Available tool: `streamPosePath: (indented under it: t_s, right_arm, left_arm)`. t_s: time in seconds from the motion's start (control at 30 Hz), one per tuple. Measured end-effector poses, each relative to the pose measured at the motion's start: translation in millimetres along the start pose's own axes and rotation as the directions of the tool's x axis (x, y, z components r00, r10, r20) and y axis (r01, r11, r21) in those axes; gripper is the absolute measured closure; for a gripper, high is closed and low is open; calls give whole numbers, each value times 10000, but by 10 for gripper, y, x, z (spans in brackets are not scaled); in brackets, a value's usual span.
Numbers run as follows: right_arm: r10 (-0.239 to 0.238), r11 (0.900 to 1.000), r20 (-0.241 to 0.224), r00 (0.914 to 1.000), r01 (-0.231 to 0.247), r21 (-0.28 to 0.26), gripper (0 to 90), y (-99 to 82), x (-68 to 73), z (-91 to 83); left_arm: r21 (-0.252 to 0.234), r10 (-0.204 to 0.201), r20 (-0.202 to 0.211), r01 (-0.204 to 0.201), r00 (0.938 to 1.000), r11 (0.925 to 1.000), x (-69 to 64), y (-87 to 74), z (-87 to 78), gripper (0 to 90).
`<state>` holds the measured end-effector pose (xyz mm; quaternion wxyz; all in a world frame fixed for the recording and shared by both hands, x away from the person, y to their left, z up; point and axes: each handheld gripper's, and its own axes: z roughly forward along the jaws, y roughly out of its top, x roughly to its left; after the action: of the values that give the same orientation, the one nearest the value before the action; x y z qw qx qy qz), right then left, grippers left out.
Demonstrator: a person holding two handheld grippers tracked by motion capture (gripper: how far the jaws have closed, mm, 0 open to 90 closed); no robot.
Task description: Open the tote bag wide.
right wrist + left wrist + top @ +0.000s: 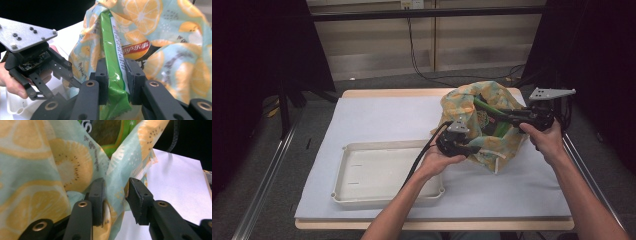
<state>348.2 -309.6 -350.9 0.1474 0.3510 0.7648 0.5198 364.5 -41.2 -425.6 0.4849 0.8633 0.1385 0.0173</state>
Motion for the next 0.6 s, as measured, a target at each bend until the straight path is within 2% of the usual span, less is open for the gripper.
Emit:
streamPosePath:
  t_s: [0.1,0.17,0.33,0.4,0.57,0.6]
  right_arm:
    - [-75,10000,79,9999,75,-27,742,40,1,-32]
    - [-13,9999,228,9997,16,-125,742,80,-7,-73]
    - [35,9998,220,9998,-31,-174,742,87,-1,-74]
    - [11,9999,186,9998,-8,-168,742,76,10,-65]
    - [109,9998,201,9997,-106,-148,742,39,4,-71]
    - [126,9998,217,9997,-124,-131,742,22,-1,-85]
  left_arm:
    - [-114,-82,4,82,10000,9999,3,0,-4,644]
    - [-365,-194,107,198,9998,9991,-14,14,-15,638]
    - [-503,40,250,-27,9997,9987,-94,85,-38,631]
    - [-826,83,373,-52,9993,9966,-130,133,-49,631]
    - [-1113,-91,415,136,9991,9937,-109,159,-94,628]
    - [-1173,-119,298,153,9995,9930,-81,165,-120,628]
